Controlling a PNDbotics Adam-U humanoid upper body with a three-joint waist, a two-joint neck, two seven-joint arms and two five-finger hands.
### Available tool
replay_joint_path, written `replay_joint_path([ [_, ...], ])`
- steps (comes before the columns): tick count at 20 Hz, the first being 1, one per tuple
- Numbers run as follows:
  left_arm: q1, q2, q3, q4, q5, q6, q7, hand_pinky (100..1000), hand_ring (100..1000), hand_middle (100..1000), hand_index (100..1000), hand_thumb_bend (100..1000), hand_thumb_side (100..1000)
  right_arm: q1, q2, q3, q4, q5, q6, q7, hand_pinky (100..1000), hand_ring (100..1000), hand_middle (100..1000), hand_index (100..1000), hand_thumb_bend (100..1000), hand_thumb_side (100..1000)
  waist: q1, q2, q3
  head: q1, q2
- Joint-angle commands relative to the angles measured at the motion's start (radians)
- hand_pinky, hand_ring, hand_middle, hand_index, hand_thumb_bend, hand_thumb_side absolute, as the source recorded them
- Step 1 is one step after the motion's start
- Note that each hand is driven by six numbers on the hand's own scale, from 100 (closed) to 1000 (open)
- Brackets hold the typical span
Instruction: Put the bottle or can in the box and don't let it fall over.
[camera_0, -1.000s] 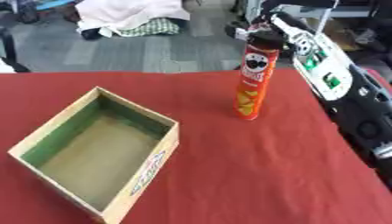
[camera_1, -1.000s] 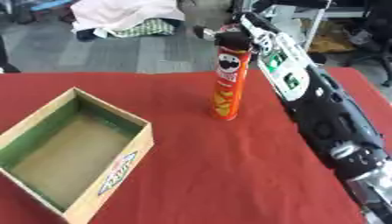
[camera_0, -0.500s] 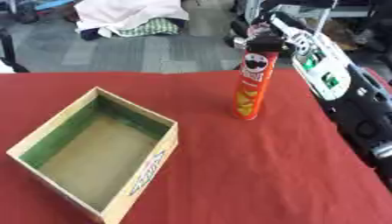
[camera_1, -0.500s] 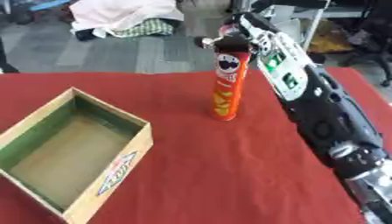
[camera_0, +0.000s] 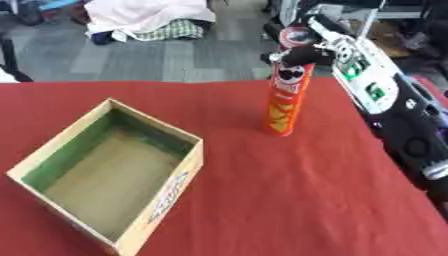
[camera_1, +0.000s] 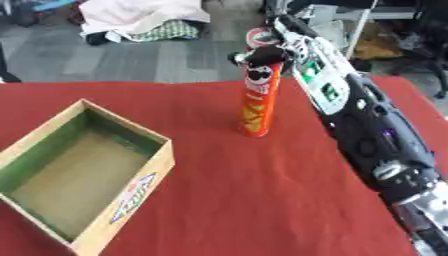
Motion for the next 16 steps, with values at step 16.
replay_joint_path([
  [16,-0.014,0.026,0.012,-0.018,0.005,0.001,0.007,812,827,784,695,630,421,-0.023,-0.007,-0.003,0.013,-0.014,0.040,-0.034,279,666,690,737,340,253,-0.001,-0.005,0.007,-0.005,0.007],
])
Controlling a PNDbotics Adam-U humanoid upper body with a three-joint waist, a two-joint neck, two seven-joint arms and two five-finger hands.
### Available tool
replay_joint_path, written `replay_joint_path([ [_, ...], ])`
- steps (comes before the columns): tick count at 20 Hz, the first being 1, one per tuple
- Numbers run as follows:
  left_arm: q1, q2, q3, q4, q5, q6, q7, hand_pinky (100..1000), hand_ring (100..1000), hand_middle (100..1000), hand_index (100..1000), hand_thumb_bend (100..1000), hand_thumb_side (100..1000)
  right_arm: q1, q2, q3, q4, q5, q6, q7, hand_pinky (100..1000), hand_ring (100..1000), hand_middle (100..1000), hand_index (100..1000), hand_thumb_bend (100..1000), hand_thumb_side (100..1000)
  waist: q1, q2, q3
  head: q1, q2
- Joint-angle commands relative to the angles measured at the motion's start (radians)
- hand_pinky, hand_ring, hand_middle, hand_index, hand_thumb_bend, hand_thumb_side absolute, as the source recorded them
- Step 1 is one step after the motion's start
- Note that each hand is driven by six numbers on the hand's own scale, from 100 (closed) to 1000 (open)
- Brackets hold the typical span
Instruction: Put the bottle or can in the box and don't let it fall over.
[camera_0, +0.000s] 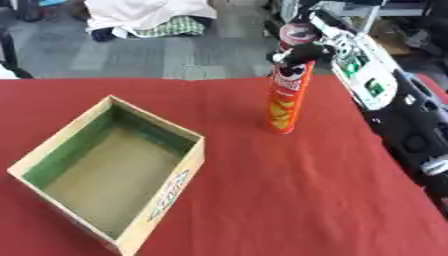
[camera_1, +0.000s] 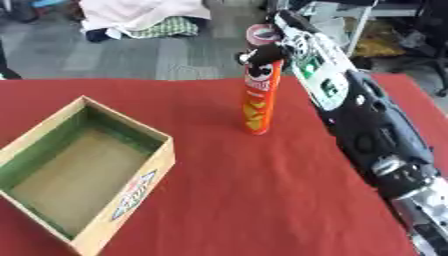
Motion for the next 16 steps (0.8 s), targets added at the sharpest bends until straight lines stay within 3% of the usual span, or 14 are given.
replay_joint_path([
  [1,-0.008,0.026,0.011,-0.018,0.004,-0.001,0.000,812,827,784,695,630,421,-0.012,-0.009,-0.001,0.000,-0.008,0.012,-0.014,274,656,666,717,314,242,0.003,-0.011,0.001,-0.001,-0.001],
  [4,-0.008,0.027,0.011,-0.018,0.004,0.000,-0.001,812,827,784,696,631,422,-0.013,-0.012,0.001,-0.005,-0.007,0.021,-0.018,260,618,575,649,203,211,0.003,-0.012,0.000,-0.001,0.000],
  [5,-0.008,0.027,0.011,-0.018,0.005,0.000,-0.001,812,827,784,696,631,422,-0.012,-0.013,0.001,-0.007,-0.007,0.024,-0.018,260,618,575,649,203,211,0.003,-0.012,-0.001,-0.001,0.000],
  [7,-0.008,0.027,0.011,-0.017,0.004,0.000,-0.002,812,827,784,695,632,422,-0.012,-0.014,0.003,-0.011,-0.008,0.025,-0.014,237,581,525,598,100,142,0.003,-0.012,-0.002,-0.001,0.001],
  [12,-0.006,0.028,0.012,-0.017,0.004,0.000,-0.001,813,827,784,696,633,423,-0.013,-0.018,0.007,-0.022,0.004,0.013,-0.002,196,528,481,543,100,100,0.002,-0.013,-0.003,-0.002,0.001],
  [16,-0.005,0.029,0.013,-0.017,0.003,0.002,-0.001,813,827,784,696,635,424,-0.013,-0.019,0.009,-0.029,0.019,-0.011,-0.004,100,457,416,458,100,100,0.002,-0.015,-0.004,-0.002,0.002],
])
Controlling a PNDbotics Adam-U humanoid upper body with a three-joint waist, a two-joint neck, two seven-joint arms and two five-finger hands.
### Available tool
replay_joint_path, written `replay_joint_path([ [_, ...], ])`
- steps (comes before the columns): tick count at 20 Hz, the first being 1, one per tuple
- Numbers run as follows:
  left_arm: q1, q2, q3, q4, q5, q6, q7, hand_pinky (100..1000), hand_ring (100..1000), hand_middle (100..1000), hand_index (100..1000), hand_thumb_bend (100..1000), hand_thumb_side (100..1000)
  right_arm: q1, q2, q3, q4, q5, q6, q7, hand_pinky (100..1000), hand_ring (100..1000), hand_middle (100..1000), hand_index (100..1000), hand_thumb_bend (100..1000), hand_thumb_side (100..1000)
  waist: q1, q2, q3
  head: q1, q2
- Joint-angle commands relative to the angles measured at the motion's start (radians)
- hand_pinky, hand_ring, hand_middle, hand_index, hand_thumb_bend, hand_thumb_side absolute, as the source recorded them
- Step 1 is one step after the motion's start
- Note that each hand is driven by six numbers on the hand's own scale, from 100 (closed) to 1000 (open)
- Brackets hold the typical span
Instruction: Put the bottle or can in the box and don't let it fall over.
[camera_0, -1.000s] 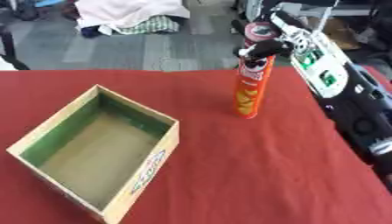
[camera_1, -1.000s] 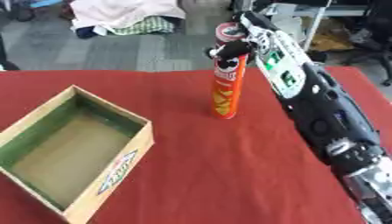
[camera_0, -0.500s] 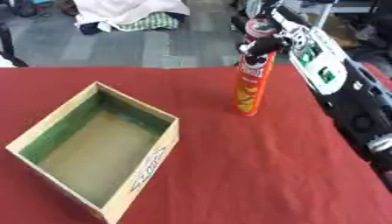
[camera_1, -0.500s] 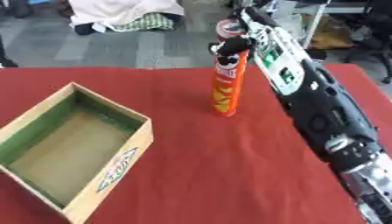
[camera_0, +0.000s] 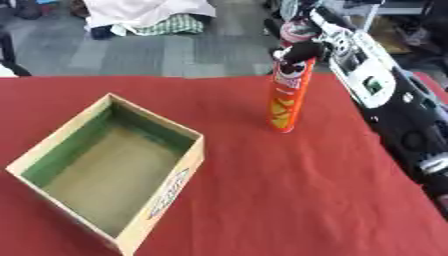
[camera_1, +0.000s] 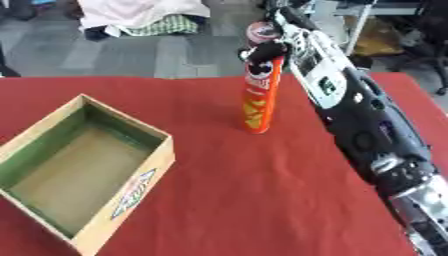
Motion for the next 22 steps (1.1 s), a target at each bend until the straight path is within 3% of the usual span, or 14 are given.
replay_joint_path([
  [1,-0.005,0.029,0.011,-0.017,0.003,0.002,-0.001,813,827,784,696,636,424,-0.011,-0.023,0.000,-0.018,0.013,-0.017,-0.004,100,431,389,430,100,100,0.002,-0.015,-0.001,-0.001,0.002],
  [6,-0.005,0.029,0.012,-0.018,0.002,0.002,0.000,813,827,784,696,636,424,-0.011,-0.024,0.001,-0.016,0.011,-0.023,-0.047,100,325,243,274,100,100,0.001,-0.015,-0.002,-0.002,0.003],
  [13,-0.005,0.031,0.013,-0.019,0.002,0.001,0.001,814,826,784,696,637,425,-0.014,-0.026,0.000,-0.023,0.014,-0.006,-0.096,100,280,106,173,100,100,0.002,-0.016,-0.002,-0.003,0.006],
  [22,-0.004,0.032,0.015,-0.021,0.000,0.001,0.002,815,826,783,696,637,424,-0.021,-0.031,-0.017,-0.110,-0.027,0.033,-0.146,100,251,100,133,100,100,0.004,-0.018,-0.004,-0.004,0.011],
])
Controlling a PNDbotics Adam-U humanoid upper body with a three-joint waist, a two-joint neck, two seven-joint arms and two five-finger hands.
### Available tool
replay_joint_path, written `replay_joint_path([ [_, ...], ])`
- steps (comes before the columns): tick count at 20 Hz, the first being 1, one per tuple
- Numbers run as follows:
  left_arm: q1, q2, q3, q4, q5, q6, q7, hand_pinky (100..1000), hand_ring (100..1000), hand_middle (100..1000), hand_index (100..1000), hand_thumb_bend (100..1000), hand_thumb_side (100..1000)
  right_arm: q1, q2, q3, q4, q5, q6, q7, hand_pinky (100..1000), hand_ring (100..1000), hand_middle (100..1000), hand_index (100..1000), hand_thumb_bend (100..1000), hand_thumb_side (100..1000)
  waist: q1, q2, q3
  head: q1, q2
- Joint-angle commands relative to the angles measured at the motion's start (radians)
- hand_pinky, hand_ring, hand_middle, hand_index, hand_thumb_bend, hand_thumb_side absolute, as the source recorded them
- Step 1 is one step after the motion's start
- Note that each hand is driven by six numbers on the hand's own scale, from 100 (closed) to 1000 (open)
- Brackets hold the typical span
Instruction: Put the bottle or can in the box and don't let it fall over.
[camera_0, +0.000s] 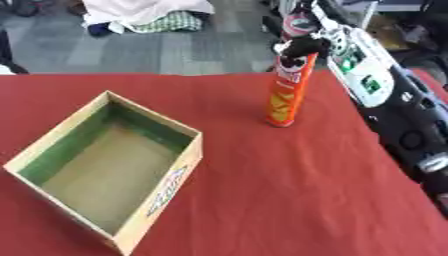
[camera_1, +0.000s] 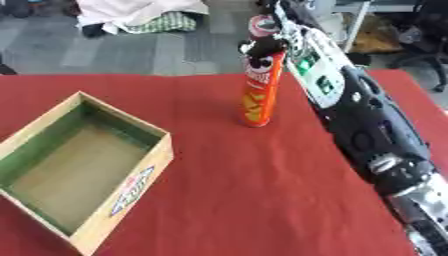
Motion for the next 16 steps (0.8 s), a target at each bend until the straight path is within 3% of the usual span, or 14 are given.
replay_joint_path([
  [1,-0.004,0.032,0.011,-0.020,0.000,0.001,0.002,815,826,783,696,637,424,-0.029,-0.032,-0.012,-0.051,-0.015,0.008,-0.013,100,246,100,130,100,100,0.003,-0.018,-0.001,-0.001,0.002],
  [9,-0.002,0.034,0.012,-0.020,0.000,0.001,0.002,815,826,783,696,638,424,-0.056,-0.025,-0.004,-0.111,-0.013,0.030,0.009,100,228,100,113,100,100,0.005,-0.021,-0.001,-0.004,0.009],
  [16,0.000,0.036,0.012,-0.021,-0.001,0.001,0.002,816,825,782,696,638,424,-0.113,0.034,0.024,-0.233,-0.007,0.025,0.061,100,233,100,118,100,100,0.007,-0.026,0.000,-0.010,0.021],
])
